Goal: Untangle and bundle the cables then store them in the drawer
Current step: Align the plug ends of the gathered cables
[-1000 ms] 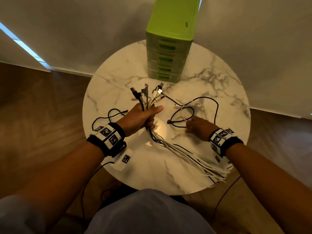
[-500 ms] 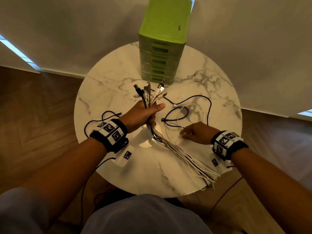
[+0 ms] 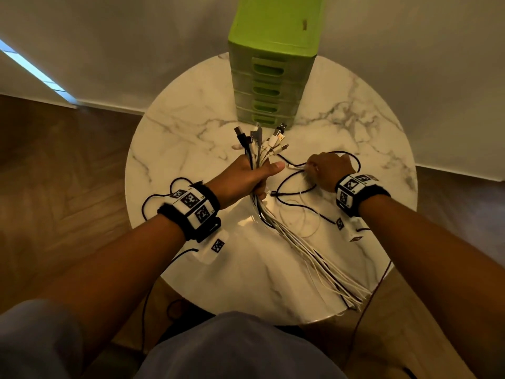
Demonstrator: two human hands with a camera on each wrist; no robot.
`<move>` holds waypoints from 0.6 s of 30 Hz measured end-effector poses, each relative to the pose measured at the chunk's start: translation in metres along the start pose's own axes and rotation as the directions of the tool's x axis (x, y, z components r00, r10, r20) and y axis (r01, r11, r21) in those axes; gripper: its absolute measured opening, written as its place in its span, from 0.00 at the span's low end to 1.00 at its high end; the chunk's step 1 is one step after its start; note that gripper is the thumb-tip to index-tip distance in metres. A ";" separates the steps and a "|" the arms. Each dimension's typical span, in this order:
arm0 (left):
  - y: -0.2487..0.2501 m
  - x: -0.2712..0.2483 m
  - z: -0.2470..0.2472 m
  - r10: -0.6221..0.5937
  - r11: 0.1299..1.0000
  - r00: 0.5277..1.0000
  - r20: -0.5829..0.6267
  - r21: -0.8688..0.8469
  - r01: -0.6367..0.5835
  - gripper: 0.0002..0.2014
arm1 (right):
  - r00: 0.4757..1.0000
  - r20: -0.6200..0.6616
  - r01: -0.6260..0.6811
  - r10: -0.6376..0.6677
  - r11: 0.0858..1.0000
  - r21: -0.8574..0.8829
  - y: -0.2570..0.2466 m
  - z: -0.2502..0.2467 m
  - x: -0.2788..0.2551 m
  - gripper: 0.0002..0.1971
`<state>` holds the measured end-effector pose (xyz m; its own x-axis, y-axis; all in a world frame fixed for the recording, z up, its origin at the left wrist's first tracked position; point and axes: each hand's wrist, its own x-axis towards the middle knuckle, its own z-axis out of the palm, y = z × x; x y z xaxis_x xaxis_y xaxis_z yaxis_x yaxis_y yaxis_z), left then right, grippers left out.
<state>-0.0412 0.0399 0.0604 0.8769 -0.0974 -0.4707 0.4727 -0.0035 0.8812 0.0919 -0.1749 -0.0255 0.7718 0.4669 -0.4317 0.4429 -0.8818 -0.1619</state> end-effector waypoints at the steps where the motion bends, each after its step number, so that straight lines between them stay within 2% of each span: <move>1: -0.001 0.000 -0.001 -0.004 1.000 1.000 0.000 -0.006 0.004 0.20 | 1.000 0.006 -0.017 0.017 1.000 -0.026 -0.004 0.004 0.003 0.16; 5: -0.007 0.000 -0.005 -0.024 0.999 1.000 -0.007 -0.037 0.024 0.19 | 0.998 -0.043 -0.053 0.047 0.987 -0.154 -0.012 0.020 0.011 0.11; 8: -0.013 -0.001 -0.008 -0.033 0.998 0.999 -0.008 -0.050 0.033 0.19 | 0.996 -0.082 -0.056 0.041 0.981 -0.184 -0.013 0.021 0.014 0.10; 12: -0.017 -0.001 -0.007 -0.023 0.998 0.999 -0.038 -0.054 0.021 0.20 | 0.992 -0.118 0.012 -0.044 0.966 -0.257 -0.010 0.021 0.005 0.11; 14: -0.019 -0.001 -0.006 -0.008 0.998 0.997 -0.072 -0.056 0.004 0.20 | 0.985 -0.165 0.029 -0.053 0.989 -0.142 -0.008 0.011 -0.001 0.10; 16: -0.022 0.000 -0.005 0.007 0.999 0.994 -0.113 -0.044 -0.012 0.21 | 0.973 -0.229 0.063 -0.039 0.993 0.102 -0.003 -0.010 -0.005 0.08; 18: -0.025 0.000 -0.003 0.013 0.999 0.989 -0.146 -0.039 -0.019 0.20 | 0.959 -0.276 0.169 -0.061 0.907 0.387 0.000 -0.040 -0.014 0.10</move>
<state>-0.0533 0.0432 0.0383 0.8864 0.0488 -0.4603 0.4589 0.0372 0.8877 0.0995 -0.1783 0.0165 0.8392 0.5199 -0.1593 0.3554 -0.7462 -0.5630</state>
